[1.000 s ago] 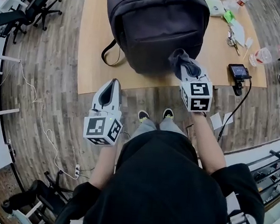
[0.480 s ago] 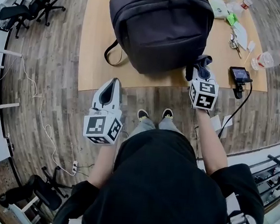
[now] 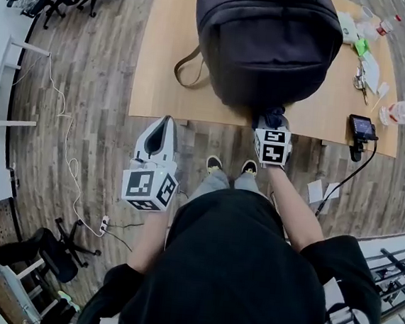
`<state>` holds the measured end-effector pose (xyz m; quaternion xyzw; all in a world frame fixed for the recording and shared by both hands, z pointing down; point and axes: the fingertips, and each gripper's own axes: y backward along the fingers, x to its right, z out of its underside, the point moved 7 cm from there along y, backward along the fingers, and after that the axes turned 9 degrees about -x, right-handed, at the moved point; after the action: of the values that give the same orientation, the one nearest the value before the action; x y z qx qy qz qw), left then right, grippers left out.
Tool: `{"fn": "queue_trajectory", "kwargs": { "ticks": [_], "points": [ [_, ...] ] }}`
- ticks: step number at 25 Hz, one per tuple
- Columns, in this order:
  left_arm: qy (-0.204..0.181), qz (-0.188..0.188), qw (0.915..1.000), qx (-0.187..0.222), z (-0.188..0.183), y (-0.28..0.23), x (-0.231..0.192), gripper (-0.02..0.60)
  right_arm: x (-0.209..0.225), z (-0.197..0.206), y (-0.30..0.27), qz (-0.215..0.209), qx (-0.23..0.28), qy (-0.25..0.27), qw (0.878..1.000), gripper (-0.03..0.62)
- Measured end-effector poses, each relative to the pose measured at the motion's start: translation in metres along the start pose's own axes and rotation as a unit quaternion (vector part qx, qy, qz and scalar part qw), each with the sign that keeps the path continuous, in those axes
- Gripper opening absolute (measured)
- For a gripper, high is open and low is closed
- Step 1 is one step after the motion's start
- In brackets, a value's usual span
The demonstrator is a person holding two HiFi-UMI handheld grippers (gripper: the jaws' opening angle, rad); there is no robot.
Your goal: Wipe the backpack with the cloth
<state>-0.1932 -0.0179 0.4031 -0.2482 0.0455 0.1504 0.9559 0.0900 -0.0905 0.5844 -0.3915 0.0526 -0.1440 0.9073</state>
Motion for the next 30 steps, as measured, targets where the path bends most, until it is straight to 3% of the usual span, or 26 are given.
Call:
{"fn": "queue_trajectory", "kwargs": {
  "ticks": [8,15,18,23,27,30],
  "points": [
    [0.018,-0.043,0.9989,0.009,0.009,0.034,-0.024,0.017,-0.096,-0.018,-0.033,-0.078,-0.042,0.121,0.989,0.040],
    [0.019,-0.041,0.9989,0.010,0.008,0.045,-0.031,0.017,-0.134,-0.037,-0.042,-0.106,-0.057,0.218,0.968,0.040],
    [0.019,-0.032,0.9993,0.011,0.007,0.037,-0.024,0.017,-0.106,-0.031,-0.039,-0.107,-0.060,0.177,0.977,0.040],
    [0.009,0.008,0.9999,0.008,0.000,0.014,-0.007,0.017,-0.012,-0.012,-0.024,-0.059,-0.069,0.052,0.994,0.040],
    [-0.009,0.052,0.9986,0.004,-0.004,-0.011,0.023,0.017,0.062,0.001,-0.005,0.024,-0.074,0.015,0.997,0.041],
    [-0.021,0.079,0.9966,0.008,-0.010,-0.026,0.045,0.017,0.083,-0.005,0.012,0.063,-0.060,0.045,0.995,0.040]
  ]
}}
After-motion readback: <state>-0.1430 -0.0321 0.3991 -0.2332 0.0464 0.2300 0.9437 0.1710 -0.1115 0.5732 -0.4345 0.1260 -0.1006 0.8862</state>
